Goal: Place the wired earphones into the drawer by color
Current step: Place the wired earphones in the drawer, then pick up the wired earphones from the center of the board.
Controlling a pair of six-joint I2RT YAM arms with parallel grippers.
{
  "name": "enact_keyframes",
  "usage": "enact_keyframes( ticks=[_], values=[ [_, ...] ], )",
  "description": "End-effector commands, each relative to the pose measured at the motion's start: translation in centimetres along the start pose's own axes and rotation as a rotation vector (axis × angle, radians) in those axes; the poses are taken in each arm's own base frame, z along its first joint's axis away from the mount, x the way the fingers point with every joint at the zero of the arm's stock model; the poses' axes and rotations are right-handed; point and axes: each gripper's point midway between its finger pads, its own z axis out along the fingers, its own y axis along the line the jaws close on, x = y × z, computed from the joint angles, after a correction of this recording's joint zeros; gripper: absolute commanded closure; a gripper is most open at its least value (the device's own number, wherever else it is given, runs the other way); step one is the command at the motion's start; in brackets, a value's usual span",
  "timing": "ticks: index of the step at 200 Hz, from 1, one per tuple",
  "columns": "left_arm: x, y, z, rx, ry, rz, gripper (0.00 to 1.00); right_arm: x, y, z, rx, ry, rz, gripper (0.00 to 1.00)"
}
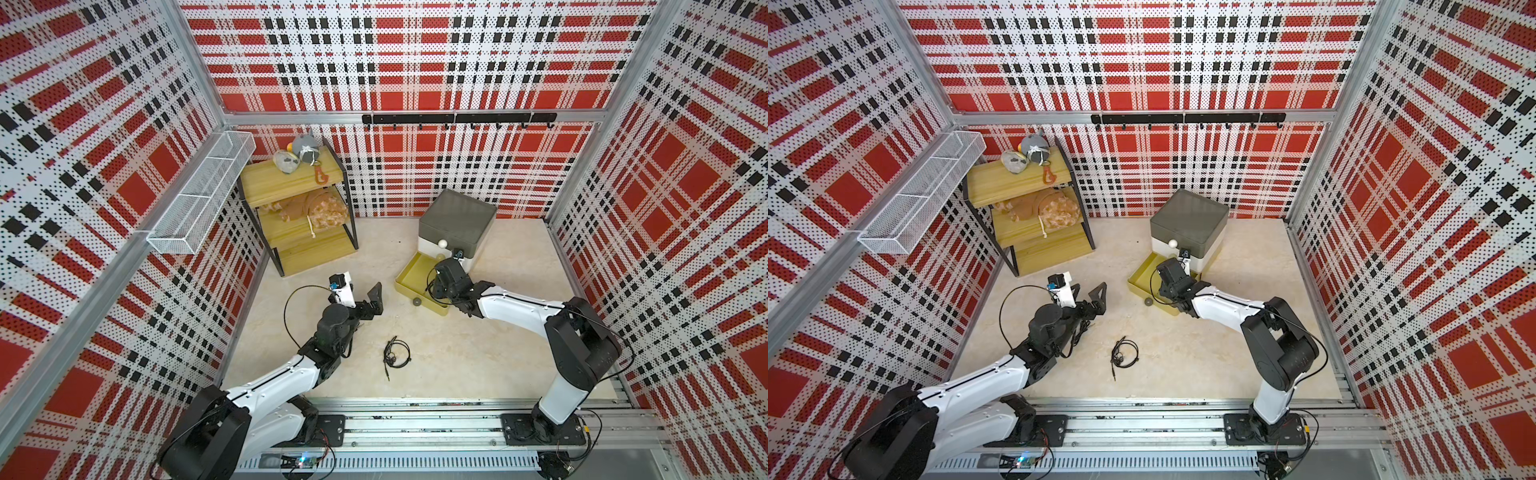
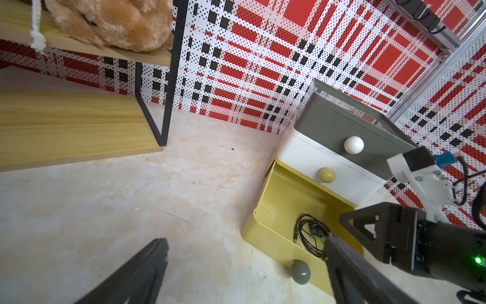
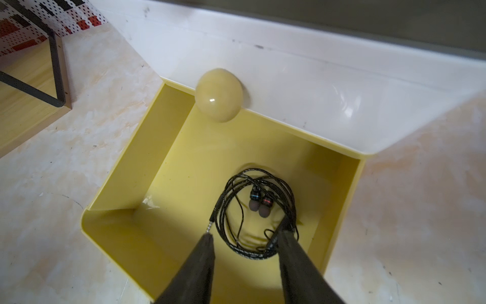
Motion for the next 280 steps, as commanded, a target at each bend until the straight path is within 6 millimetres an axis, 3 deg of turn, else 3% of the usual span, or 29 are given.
enact_keyframes(
  ticks=[1, 36, 48, 95, 99, 104, 158, 200, 220, 245, 280],
  values=[
    [-0.6, 0.3, -0.3, -0.003, -0.027, 0.010, 0.01, -0.9, 0.0, -2.0, -0.054, -0.038, 0.031, 0.46],
    [-0.6, -0.2, -0.4, 0.024, -0.020, 0.002, 0.01, 0.5, -0.6, -3.9, -0.122, -0.022, 0.025, 0.39],
    [-0.7, -0.7, -0.4, 0.048, -0.019, 0.000, 0.01, 1.2, -1.2, -4.6, -0.135, -0.015, 0.023, 0.27],
    [-0.1, -2.1, -1.2, 0.132, 0.040, -0.013, 0.01, 3.1, -4.6, -7.8, -0.127, -0.024, 0.032, 0.23],
    [0.2, -2.2, -1.3, 0.139, 0.054, -0.020, 0.01, 3.3, -4.8, -8.1, -0.129, -0.026, 0.033, 0.08],
    [0.6, -2.4, -1.5, 0.151, 0.073, -0.025, 0.01, 3.5, -5.2, -8.4, -0.128, -0.028, 0.034, 0.00],
    [4.2, -3.7, -3.5, 0.139, 0.271, -0.002, 0.01, 5.8, -8.4, -10.7, -0.136, -0.050, 0.059, 0.00],
    [7.1, -5.0, -4.9, 0.109, 0.406, 0.002, 0.00, 6.3, -9.5, -11.5, -0.140, -0.081, 0.054, 0.00],
    [8.4, -5.8, -5.1, 0.112, 0.469, 0.014, 0.06, 6.1, -9.7, -11.8, -0.141, -0.094, 0.056, 0.00],
    [9.7, -6.1, -5.2, 0.115, 0.520, 0.026, 0.25, 5.9, -10.0, -12.0, -0.127, -0.107, 0.064, 0.00],
    [11.3, -5.8, -5.3, 0.094, 0.580, 0.045, 0.27, 5.8, -9.8, -12.0, -0.134, -0.110, 0.059, 0.00]
  ],
)
